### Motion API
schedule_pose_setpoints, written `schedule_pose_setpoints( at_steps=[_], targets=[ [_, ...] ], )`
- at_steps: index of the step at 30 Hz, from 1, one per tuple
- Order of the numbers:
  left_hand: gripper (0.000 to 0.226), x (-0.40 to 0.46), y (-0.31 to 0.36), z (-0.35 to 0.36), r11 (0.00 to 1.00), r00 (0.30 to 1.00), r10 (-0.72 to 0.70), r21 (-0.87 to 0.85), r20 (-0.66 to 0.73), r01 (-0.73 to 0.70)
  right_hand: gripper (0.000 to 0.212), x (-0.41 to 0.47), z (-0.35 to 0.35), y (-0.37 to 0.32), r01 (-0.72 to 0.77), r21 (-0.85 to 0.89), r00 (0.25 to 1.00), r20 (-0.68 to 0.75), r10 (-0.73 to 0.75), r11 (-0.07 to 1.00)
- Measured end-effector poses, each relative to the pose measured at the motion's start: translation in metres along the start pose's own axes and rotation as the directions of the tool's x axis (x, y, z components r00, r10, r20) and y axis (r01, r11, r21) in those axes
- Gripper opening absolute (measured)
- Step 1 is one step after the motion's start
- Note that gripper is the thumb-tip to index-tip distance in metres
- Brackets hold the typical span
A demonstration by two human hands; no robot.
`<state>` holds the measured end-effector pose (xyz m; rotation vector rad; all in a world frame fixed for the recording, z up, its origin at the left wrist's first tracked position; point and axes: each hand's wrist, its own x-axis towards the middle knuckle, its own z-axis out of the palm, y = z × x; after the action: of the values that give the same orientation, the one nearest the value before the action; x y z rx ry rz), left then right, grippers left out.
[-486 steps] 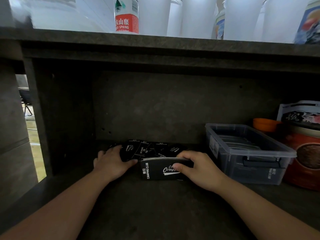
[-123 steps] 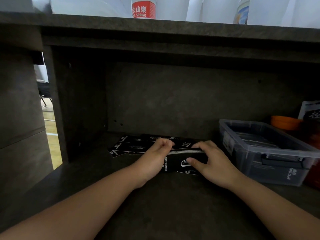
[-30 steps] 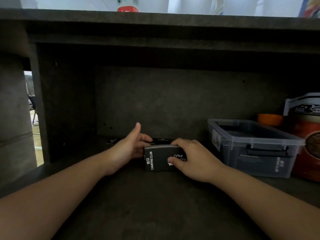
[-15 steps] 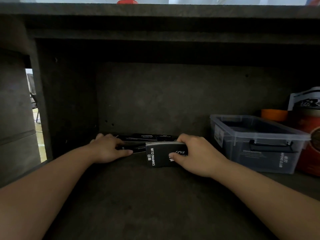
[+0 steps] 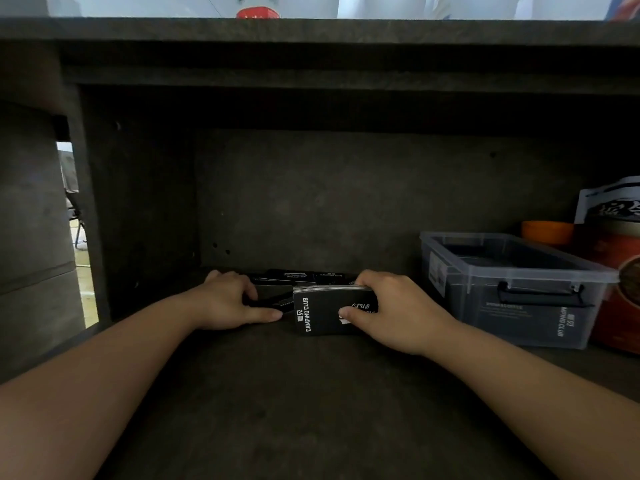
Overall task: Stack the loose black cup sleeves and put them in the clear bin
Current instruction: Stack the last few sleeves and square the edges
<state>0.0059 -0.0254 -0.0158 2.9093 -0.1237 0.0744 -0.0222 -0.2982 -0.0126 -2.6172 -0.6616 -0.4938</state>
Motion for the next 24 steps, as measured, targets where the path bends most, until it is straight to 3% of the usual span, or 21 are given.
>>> schedule_pose_setpoints(
  at_steps=[5, 9, 11, 13, 15, 17, 20, 24],
  targets=[
    [0.060, -0.0039, 0.0068, -0.0004, 0.999, 0.999, -0.036, -0.029, -0.028, 0.035, 0.033, 0.0011, 0.0020, 0.0016, 0.009, -0.004, 1.000, -0.011, -0.009, 1.000],
    [0.054, 0.0002, 0.0042, 0.0008, 0.951, 0.970, -0.034, -0.307, -0.242, -0.043, 0.031, 0.0010, 0.0020, 0.0010, 0.012, 0.000, 1.000, -0.016, -0.012, 1.000],
    [0.060, 0.0012, 0.0035, 0.0006, 0.878, 0.940, -0.054, -0.465, -0.336, -0.116, 0.030, 0.0010, 0.0017, 0.0007, 0.016, 0.004, 1.000, -0.017, -0.016, 1.000],
    [0.052, 0.0001, 0.0027, -0.0012, 0.791, 0.921, -0.044, -0.576, -0.387, -0.204, 0.030, 0.0007, 0.0013, 0.0003, 0.017, 0.006, 1.000, -0.016, -0.017, 1.000],
    [0.033, -0.0001, 0.0004, -0.0018, 0.789, 0.888, -0.021, -0.554, -0.458, -0.267, 0.030, 0.0002, 0.0006, 0.0001, 0.014, 0.008, 1.000, -0.015, -0.014, 1.000],
    [0.037, 0.0004, -0.0020, -0.0010, 0.845, 0.863, -0.063, -0.486, -0.502, -0.221, 0.030, 0.0000, 0.0003, -0.0002, 0.014, 0.007, 1.000, -0.016, -0.014, 1.000],
    [0.036, -0.0013, -0.0006, -0.0021, 0.800, 0.894, -0.086, -0.565, -0.440, -0.201, 0.030, 0.0001, 0.0003, -0.0003, 0.013, 0.008, 1.000, -0.013, -0.013, 1.000],
    [0.024, -0.0056, 0.0063, -0.0015, 0.747, 0.972, -0.026, -0.650, -0.234, -0.137, 0.029, -0.0005, 0.0003, -0.0011, 0.012, 0.013, 1.000, -0.019, -0.012, 1.000]
  ],
)
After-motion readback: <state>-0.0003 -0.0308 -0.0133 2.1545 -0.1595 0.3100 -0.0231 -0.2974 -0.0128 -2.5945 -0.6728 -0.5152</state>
